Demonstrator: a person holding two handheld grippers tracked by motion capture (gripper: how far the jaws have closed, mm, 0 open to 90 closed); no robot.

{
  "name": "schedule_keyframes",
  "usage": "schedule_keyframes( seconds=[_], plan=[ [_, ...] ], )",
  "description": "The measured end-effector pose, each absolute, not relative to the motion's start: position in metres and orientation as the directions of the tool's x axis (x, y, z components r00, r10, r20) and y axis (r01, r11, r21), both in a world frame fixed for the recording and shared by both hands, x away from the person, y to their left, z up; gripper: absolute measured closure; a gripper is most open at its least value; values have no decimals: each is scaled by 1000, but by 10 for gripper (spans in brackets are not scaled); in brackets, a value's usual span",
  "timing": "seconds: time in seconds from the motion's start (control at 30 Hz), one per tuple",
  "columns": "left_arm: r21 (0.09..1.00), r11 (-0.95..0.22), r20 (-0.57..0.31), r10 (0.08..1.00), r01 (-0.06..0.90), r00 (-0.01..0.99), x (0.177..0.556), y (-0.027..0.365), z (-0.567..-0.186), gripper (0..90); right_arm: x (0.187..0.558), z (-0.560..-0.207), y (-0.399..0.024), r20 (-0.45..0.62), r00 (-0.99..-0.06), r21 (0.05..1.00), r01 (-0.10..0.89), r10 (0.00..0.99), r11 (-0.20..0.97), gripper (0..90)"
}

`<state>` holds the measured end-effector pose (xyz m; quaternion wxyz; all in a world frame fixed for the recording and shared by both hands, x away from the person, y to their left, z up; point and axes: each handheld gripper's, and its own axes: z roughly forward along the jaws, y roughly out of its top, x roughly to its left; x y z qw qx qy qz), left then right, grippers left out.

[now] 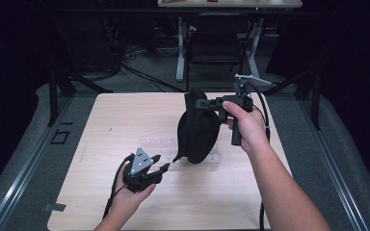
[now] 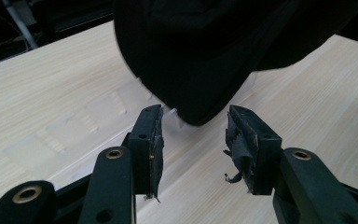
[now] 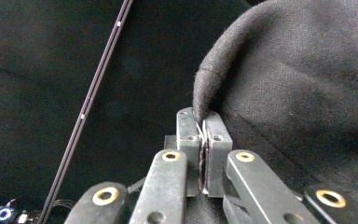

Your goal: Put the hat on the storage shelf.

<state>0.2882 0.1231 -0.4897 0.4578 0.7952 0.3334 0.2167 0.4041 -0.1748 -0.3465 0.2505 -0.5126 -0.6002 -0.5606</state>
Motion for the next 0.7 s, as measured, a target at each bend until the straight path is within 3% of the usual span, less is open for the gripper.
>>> schedule_keyframes(
  seconds=[0.3, 0.7],
  plan=[
    [874, -379, 64, 708, 303, 703, 292, 106, -484, 577, 404, -347, -174, 874, -352, 418, 896, 335, -150, 880],
    [848, -445, 125, 696, 288, 707, 293, 88, -485, 796, 404, -347, -168, 878, -354, 416, 897, 324, -150, 878]
  ],
)
